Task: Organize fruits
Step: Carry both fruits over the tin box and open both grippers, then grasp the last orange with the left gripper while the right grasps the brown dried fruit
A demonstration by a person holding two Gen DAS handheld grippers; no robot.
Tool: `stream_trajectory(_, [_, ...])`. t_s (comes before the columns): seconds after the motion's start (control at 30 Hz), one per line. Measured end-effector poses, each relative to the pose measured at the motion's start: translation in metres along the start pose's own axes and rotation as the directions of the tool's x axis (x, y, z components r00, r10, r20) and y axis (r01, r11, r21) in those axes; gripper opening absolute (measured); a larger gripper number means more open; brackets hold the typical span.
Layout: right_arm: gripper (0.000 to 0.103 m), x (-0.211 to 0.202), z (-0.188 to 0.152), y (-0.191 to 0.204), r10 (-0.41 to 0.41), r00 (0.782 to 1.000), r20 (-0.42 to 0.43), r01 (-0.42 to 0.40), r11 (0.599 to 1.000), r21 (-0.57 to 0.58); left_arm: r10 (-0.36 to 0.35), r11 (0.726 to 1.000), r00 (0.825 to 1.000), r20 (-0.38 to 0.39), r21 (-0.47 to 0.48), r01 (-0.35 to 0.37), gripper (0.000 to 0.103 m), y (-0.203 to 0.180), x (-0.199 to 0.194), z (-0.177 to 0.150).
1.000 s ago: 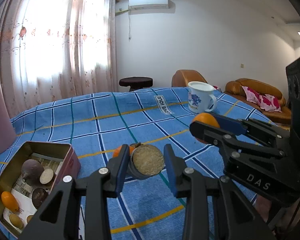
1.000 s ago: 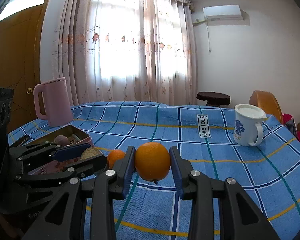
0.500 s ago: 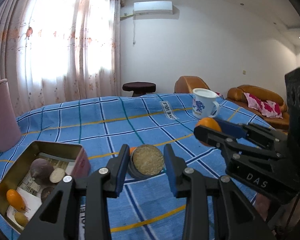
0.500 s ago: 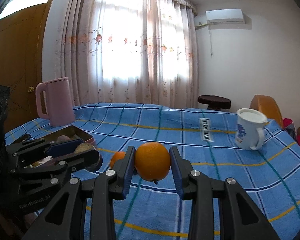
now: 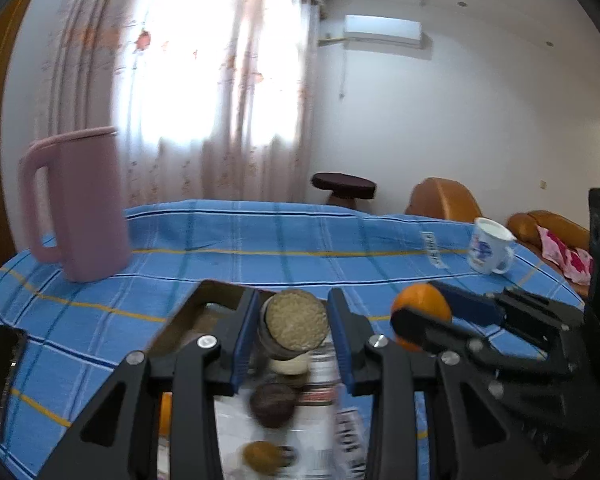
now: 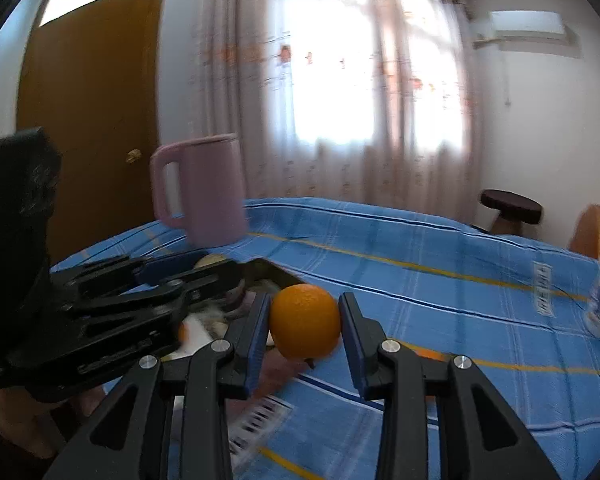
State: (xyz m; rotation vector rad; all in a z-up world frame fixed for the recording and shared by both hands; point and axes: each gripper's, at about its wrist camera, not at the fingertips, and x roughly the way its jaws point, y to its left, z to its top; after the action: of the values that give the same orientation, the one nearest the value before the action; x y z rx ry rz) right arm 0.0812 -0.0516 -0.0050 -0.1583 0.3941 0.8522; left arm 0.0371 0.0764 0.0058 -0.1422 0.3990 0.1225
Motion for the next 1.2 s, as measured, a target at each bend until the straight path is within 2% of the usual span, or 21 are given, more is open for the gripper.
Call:
stream_trajectory(0.33, [0.037, 0.057, -0.009, 0.033, 0.057, 0.990, -0.128, -0.062, 0.998, -0.029, 0.085, 0.994, 0.993, -0.086, -0.067, -0.091, 0.037, 0.059, 0.019, -0.013])
stream_trajectory(0.6, [0.038, 0.072, -0.017, 0.040, 0.105, 0.968, -0.228, -0.115, 0.993, -0.033, 0.111, 0.991, 0.985, -0.130, -0.059, -0.119, 0.039, 0.065, 0.030, -0.019])
stream_trajectory(0.63, [0.040, 0.071, -0.018, 0.041, 0.100, 0.968, -0.230, -0.112, 0.993, -0.038, 0.117, 0.991, 0.985, -0.130, -0.054, -0.125, 0.043, 0.063, 0.030, -0.019])
stream_trajectory(0.67, [0.049, 0.068, -0.018, 0.040, 0.083, 0.971, -0.222, -0.096, 0.994, -0.049, 0.120, 0.990, 0.985, -0.125, -0.056, -0.128, 0.055, 0.062, 0.029, -0.018])
stream_trajectory(0.73, [0.059, 0.057, -0.017, 0.036, 0.068, 0.978, -0.196, -0.078, 0.996, -0.047, 0.120, 0.989, 0.988, -0.100, -0.070, -0.127, 0.072, 0.058, 0.024, -0.016])
stream_trajectory(0.8, [0.059, 0.045, -0.016, 0.027, 0.064, 0.982, -0.177, -0.073, 0.997, -0.039, 0.109, 0.991, 0.991, -0.079, -0.070, -0.115, 0.076, 0.052, 0.019, -0.013])
stream_trajectory(0.93, [0.059, 0.014, -0.016, -0.009, -0.049, 0.987, -0.151, 0.043, 0.998, -0.043, 0.063, 0.998, 0.997, -0.047, -0.023, -0.064, 0.076, 0.025, 0.009, -0.004])
stream_trajectory(1.03, [0.060, -0.002, -0.018, -0.039, -0.144, 0.978, -0.151, 0.143, 0.990, -0.014, 0.024, 0.999, 0.999, -0.035, 0.023, -0.024, 0.078, -0.005, 0.010, -0.001])
stream_trajectory(1.2, [0.060, -0.027, -0.025, -0.090, -0.311, 0.939, -0.149, 0.321, 0.946, 0.051, -0.026, 0.993, 0.997, -0.077, 0.110, 0.035, 0.078, -0.054, 0.027, -0.004])
